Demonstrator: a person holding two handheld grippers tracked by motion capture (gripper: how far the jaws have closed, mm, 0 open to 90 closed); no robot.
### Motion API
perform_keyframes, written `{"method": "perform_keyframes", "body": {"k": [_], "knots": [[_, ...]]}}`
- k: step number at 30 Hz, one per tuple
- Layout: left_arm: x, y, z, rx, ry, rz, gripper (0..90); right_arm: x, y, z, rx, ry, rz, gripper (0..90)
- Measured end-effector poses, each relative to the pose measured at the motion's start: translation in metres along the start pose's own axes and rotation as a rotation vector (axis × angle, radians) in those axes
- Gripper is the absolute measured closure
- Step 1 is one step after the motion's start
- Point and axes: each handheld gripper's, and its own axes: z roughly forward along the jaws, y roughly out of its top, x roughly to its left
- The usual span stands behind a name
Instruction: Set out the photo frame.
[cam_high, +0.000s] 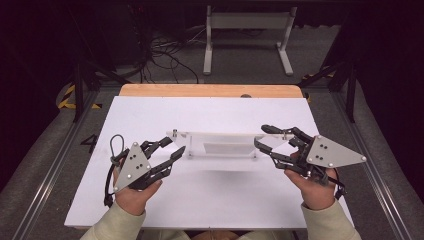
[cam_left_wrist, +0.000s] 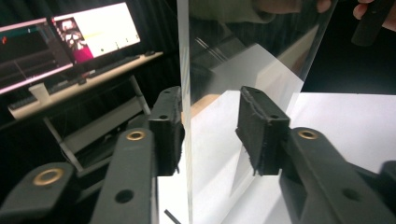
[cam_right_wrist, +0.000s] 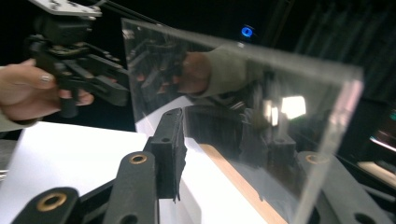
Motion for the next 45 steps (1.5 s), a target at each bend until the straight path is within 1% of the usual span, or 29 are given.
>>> {"method": "perform_keyframes", "body": {"k": [2,3,4,6,7,8,10,11,13,15,17,20,22,25,27,30,32,36,39,45], "knots": [[0.004,-0.005,0.002,0.013,0.012,-0.021,52.3,-0.004,-0.007,0.001,-0.004,-0.016,0.032,51.9],[0.007,-0.007,0.002,0.028,0.019,-0.043,49.5,-0.007,-0.011,0.001,-0.004,-0.025,0.05,51.0],[0.009,-0.01,0.003,0.036,0.017,-0.062,45.5,-0.01,-0.015,0.002,-0.001,-0.035,0.064,51.1],[0.012,-0.014,0.004,0.053,0.011,-0.086,42.3,-0.014,-0.02,0.004,0.004,-0.044,0.084,51.1],[0.014,-0.016,0.005,0.057,0.014,-0.09,40.1,-0.016,-0.024,0.005,0.003,-0.047,0.103,51.1],[0.015,-0.019,0.006,0.066,0.015,-0.096,39.0,-0.018,-0.026,0.006,0.006,-0.057,0.101,51.2],[0.017,-0.024,0.007,0.09,0.008,-0.116,37.7,-0.02,-0.03,0.008,0.033,-0.082,0.092,51.6],[0.018,-0.026,0.007,0.092,0.01,-0.119,37.3,-0.022,-0.032,0.01,0.036,-0.09,0.095,51.6],[0.02,-0.032,0.007,0.109,0.01,-0.138,36.7,-0.026,-0.036,0.012,0.039,-0.101,0.11,51.4],[0.022,-0.038,0.007,0.128,0.011,-0.153,36.1,-0.029,-0.04,0.014,0.054,-0.114,0.114,51.2],[0.023,-0.043,0.006,0.141,0.014,-0.164,35.8,-0.032,-0.047,0.016,0.072,-0.132,0.133,51.3],[0.026,-0.05,0.005,0.163,0.011,-0.182,35.2,-0.038,-0.057,0.02,0.099,-0.142,0.151,52.8],[0.027,-0.055,0.004,0.169,0.015,-0.199,34.6,-0.041,-0.063,0.022,0.113,-0.146,0.157,53.7],[0.028,-0.06,0.0,0.19,0.024,-0.207,33.9,-0.046,-0.071,0.027,0.133,-0.149,0.172,54.1],[0.029,-0.063,-0.004,0.198,0.029,-0.215,33.6,-0.049,-0.074,0.029,0.131,-0.156,0.177,53.8],[0.029,-0.066,-0.008,0.201,0.04,-0.231,33.6,-0.053,-0.077,0.032,0.146,-0.179,0.175,53.3],[0.029,-0.067,-0.009,0.208,0.043,-0.229,33.6,-0.055,-0.08,0.034,0.159,-0.194,0.177,53.5],[0.028,-0.069,-0.01,0.212,0.042,-0.232,33.5,-0.059,-0.086,0.035,0.186,-0.221,0.183,54.6],[0.029,-0.07,-0.01,0.217,0.044,-0.23,33.4,-0.062,-0.088,0.036,0.191,-0.228,0.181,54.9],[0.029,-0.072,-0.005,0.222,0.033,-0.233,33.3,-0.067,-0.095,0.038,0.2,-0.243,0.203,56.2]]}}
